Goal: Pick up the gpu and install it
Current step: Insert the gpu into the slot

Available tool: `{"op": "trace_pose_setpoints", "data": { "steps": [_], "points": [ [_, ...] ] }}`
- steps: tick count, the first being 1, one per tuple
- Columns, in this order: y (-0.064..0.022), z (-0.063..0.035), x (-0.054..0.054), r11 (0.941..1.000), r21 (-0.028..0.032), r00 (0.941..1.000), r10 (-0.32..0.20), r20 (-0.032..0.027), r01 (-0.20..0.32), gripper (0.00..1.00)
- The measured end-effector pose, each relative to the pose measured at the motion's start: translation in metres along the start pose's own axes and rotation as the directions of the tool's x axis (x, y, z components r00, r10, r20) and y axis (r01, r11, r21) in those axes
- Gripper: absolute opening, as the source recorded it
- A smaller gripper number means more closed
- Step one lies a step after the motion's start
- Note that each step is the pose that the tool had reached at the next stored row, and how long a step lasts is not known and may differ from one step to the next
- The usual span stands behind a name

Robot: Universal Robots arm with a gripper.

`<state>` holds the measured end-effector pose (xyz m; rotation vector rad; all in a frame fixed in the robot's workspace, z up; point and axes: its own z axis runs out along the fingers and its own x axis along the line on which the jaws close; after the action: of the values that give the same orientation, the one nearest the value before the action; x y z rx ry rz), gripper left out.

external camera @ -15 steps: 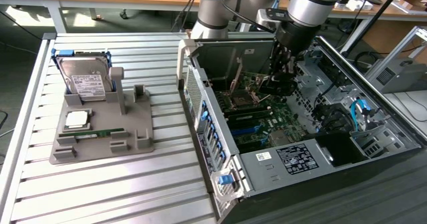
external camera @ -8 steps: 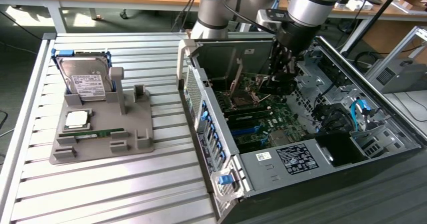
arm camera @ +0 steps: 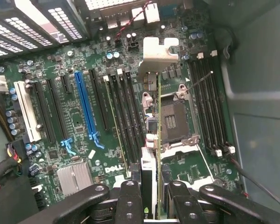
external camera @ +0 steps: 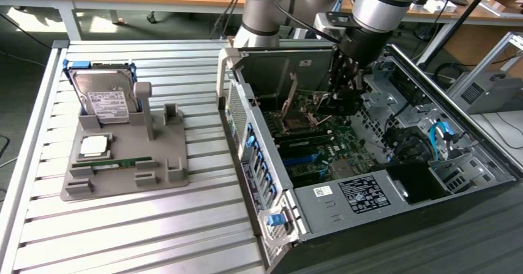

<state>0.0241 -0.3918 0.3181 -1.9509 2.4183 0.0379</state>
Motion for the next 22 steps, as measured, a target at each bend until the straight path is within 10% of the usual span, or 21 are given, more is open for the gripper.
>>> {"op": "trace_pose_setpoints", "data": {
  "steps": [22],
  "points": [
    [0.0000,0.0000,0.0000,0.9904,-0.0057,0.9904,-0.138,0.0007,0.138,0.27]
  ]
}}
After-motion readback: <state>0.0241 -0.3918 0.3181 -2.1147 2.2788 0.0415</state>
